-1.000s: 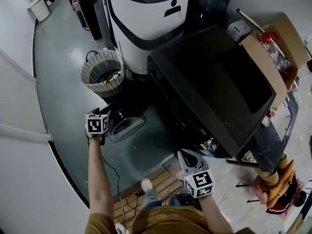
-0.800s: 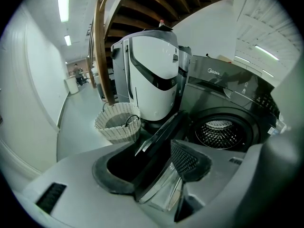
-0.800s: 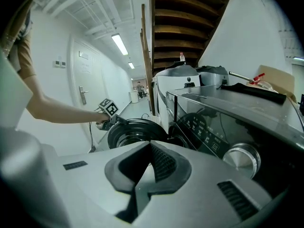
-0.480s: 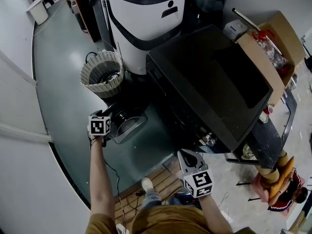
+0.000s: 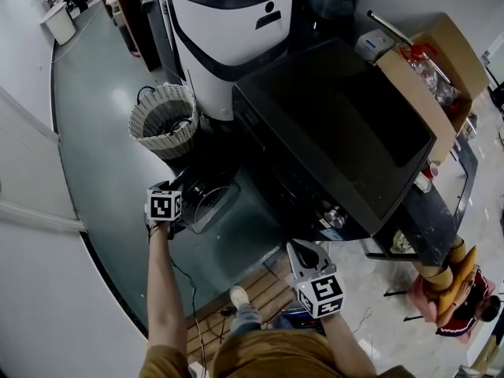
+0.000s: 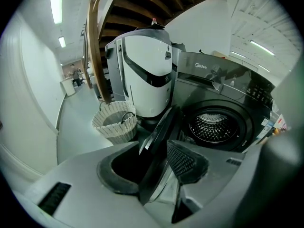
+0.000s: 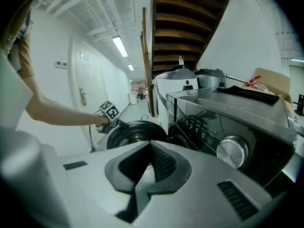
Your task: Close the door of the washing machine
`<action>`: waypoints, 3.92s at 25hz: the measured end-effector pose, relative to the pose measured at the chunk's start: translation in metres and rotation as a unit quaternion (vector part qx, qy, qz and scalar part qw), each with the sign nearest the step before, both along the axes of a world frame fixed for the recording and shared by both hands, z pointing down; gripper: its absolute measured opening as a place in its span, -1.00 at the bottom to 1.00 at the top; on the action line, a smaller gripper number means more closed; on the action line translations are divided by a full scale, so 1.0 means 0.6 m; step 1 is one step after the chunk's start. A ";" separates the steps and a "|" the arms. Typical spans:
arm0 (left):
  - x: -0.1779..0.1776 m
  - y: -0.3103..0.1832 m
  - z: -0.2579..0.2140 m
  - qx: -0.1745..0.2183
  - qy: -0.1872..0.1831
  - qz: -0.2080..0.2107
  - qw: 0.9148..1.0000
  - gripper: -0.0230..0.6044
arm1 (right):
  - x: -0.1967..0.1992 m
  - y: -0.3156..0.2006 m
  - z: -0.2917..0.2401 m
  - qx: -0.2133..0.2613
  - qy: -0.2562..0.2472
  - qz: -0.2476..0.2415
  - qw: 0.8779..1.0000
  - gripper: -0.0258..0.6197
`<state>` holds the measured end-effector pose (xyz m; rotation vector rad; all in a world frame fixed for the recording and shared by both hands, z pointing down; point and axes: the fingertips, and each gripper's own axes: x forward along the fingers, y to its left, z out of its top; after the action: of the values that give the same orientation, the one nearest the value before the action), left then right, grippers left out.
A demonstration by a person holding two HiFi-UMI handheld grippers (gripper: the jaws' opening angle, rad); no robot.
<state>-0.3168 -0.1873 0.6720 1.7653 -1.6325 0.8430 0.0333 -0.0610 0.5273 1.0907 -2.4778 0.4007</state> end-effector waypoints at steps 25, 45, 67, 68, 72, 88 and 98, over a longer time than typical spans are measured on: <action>0.080 0.053 0.003 -0.022 -0.009 0.047 0.999 -0.46 | 0.030 0.037 -0.024 0.018 -0.012 0.018 1.000 -0.89; 0.144 0.078 -0.001 -0.039 0.007 0.074 0.996 -0.50 | 0.043 0.035 -0.046 0.034 -0.018 0.046 0.998 -0.88; 0.225 0.095 -0.002 -0.046 0.049 0.086 0.994 -0.51 | 0.065 0.042 -0.068 0.051 -0.020 0.065 0.996 -0.88; 0.229 0.096 -0.003 -0.046 0.051 0.087 0.994 -0.51 | 0.065 0.043 -0.069 0.051 -0.021 0.065 0.996 -0.89; 0.242 0.096 -0.004 -0.046 0.057 0.089 0.993 -0.51 | 0.067 0.041 -0.072 0.053 -0.023 0.067 0.996 -0.88; 0.298 0.099 -0.007 -0.046 0.085 0.093 0.991 -0.50 | 0.085 0.035 -0.074 0.055 -0.025 0.081 0.995 -0.88; 0.326 0.098 -0.010 -0.046 0.098 0.089 0.990 -0.50 | 0.088 0.035 -0.073 0.053 -0.025 0.080 0.995 -0.88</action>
<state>-0.1212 -0.1286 0.6662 1.8838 -1.3046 0.7830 0.0863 -0.0402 0.4832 1.3418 -2.4886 0.3514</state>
